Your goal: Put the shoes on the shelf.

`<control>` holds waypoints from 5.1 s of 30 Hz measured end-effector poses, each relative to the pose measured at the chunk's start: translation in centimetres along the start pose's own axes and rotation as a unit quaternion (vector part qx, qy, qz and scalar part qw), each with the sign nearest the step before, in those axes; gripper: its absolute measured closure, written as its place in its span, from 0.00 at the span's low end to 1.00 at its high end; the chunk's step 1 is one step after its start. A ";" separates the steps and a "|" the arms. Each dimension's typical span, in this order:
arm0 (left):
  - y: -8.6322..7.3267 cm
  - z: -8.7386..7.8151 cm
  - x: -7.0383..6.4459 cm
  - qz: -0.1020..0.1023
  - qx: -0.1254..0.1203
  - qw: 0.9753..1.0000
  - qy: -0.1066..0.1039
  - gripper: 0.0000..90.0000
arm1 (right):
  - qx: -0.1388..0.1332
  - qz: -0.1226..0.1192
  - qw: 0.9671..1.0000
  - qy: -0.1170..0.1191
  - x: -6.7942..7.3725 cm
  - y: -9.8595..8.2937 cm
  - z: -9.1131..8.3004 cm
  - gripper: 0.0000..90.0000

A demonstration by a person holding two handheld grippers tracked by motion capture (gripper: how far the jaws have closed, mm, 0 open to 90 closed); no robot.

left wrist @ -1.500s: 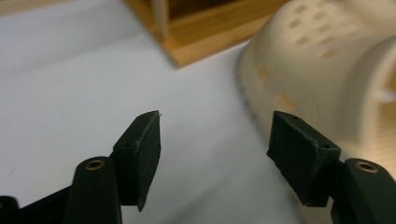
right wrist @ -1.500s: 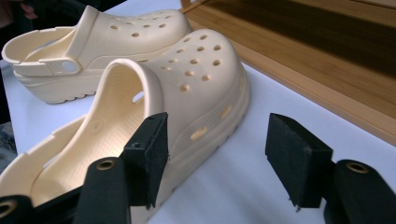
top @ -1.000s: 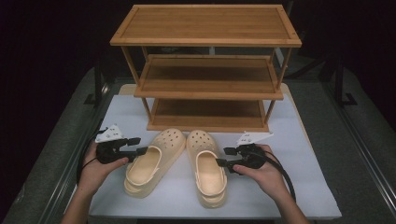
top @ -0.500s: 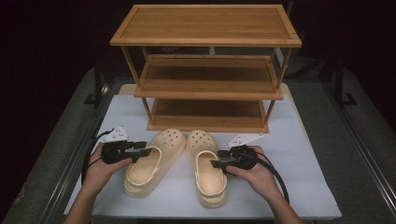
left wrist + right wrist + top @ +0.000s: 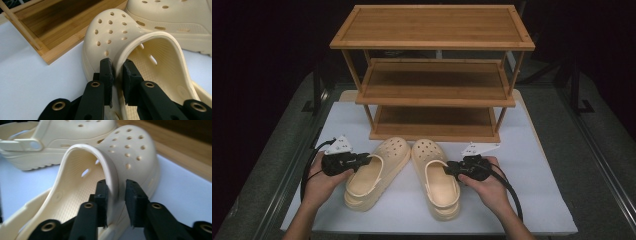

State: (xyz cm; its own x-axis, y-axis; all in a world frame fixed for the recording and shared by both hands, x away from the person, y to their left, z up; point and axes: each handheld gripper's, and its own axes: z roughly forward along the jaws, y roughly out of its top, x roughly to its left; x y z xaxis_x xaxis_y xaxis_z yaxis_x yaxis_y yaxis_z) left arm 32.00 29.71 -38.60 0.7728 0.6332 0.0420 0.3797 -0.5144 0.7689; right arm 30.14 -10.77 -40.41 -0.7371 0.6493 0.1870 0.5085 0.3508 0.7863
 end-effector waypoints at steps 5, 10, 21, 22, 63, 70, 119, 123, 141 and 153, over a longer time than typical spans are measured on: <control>0.2 0.0 -0.3 0.003 0.001 1.000 0.015 0.92 | -0.016 -0.005 1.000 -0.025 -0.3 0.1 -0.7 0.90; 0.4 -0.2 -0.4 -0.004 -0.003 1.000 0.023 0.93 | -0.022 -0.009 0.999 -0.041 -0.7 0.0 -1.3 0.92; 2.0 0.1 -1.0 -0.009 -0.010 1.000 0.024 0.93 | -0.033 -0.001 0.997 -0.067 -1.9 0.0 -3.4 0.93; 2.4 0.2 -1.1 -0.007 -0.011 1.000 0.026 0.93 | -0.035 0.002 0.997 -0.068 -2.1 0.1 -3.6 0.93; 10.9 12.6 1.7 -0.034 -0.015 0.991 0.130 0.93 | -0.044 0.031 0.980 -0.192 -11.7 5.3 1.9 0.92; 11.1 13.2 1.2 -0.017 -0.007 0.990 0.142 0.92 | -0.053 0.035 0.979 -0.194 -11.7 5.4 2.2 0.91; 2.6 8.4 -1.7 -0.013 0.032 0.998 -0.042 0.31 | 0.023 0.024 0.997 -0.064 -7.9 -3.3 -1.8 0.37; 3.1 9.2 -1.9 -0.008 0.033 0.999 -0.043 0.31 | 0.030 0.018 0.998 -0.051 -7.9 -2.8 -1.1 0.34; 5.5 12.6 -1.4 -0.014 0.032 0.999 -0.040 0.29 | 0.042 0.009 0.998 -0.046 -8.3 0.0 2.4 0.33; 7.5 15.2 -1.4 -0.019 0.031 0.999 -0.038 0.30 | 0.043 0.018 0.997 -0.057 -9.2 1.2 3.7 0.33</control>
State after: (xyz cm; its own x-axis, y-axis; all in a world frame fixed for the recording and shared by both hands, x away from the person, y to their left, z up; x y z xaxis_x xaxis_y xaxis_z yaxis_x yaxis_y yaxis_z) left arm 41.47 16.13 -42.60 0.7931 0.6080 -0.0369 0.4379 -0.5271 0.7283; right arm 39.17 -13.82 -43.40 -0.6643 0.7339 0.1422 0.5743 0.3793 0.7254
